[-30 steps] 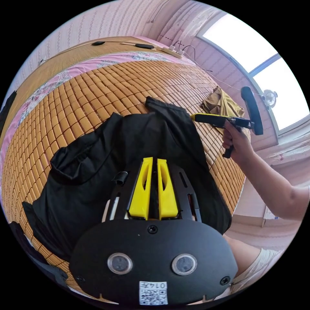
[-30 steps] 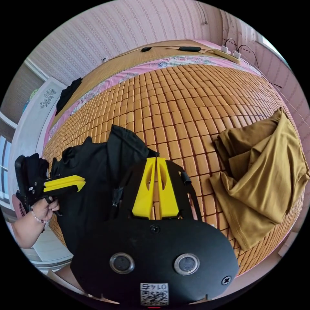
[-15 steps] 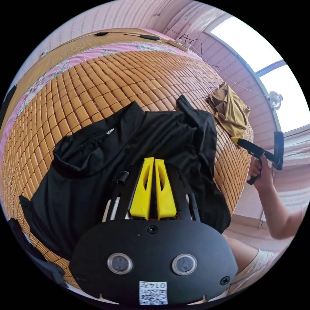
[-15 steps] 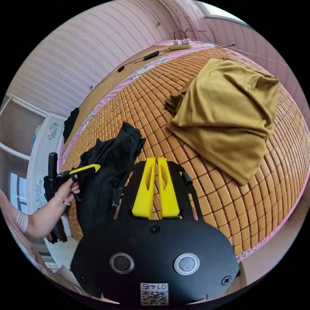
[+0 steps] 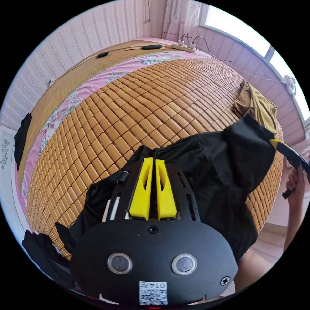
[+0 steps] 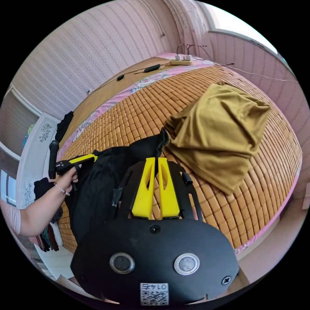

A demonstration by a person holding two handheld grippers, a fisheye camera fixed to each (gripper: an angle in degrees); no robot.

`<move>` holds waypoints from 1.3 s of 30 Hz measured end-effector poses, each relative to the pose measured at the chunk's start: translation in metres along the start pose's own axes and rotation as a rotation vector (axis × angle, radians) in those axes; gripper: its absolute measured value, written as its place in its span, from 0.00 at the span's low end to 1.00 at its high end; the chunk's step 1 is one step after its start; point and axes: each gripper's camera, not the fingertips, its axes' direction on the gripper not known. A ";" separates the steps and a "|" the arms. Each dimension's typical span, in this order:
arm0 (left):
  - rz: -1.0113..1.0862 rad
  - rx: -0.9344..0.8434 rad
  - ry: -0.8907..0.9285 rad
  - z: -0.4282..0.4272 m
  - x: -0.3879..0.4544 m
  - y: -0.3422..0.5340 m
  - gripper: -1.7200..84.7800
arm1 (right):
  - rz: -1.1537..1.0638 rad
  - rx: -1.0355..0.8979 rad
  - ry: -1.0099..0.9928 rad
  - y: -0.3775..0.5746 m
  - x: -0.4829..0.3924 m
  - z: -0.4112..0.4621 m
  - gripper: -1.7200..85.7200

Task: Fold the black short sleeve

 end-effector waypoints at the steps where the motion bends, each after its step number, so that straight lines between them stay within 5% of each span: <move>1: -0.036 0.006 -0.002 0.002 -0.004 -0.002 0.02 | 0.036 -0.023 0.025 0.014 0.014 -0.005 0.05; 9: -0.086 0.086 0.009 -0.014 0.002 -0.020 0.04 | 0.160 -0.136 0.028 0.070 0.062 -0.008 0.09; 13: 0.182 0.176 0.159 -0.036 0.059 -0.048 0.01 | 0.136 -0.130 -0.015 0.072 0.066 -0.006 0.11; 19: 0.527 0.042 0.389 0.004 0.198 -0.095 0.03 | 0.128 -0.095 -0.037 0.077 0.070 -0.012 0.11; 25: 0.452 -0.050 0.403 0.048 0.260 -0.134 0.09 | 0.126 -0.100 -0.053 0.095 0.079 -0.017 0.11; 28: 0.433 -0.091 0.421 0.064 0.263 -0.145 0.04 | 0.132 -0.109 -0.076 0.103 0.087 -0.016 0.11; 33: 0.382 0.011 0.520 0.037 0.221 -0.146 0.01 | 0.109 -0.072 -0.089 0.108 0.099 -0.026 0.11; 39: 0.234 0.032 0.429 0.015 0.149 -0.100 0.01 | 0.054 -0.075 -0.109 0.099 0.101 -0.024 0.11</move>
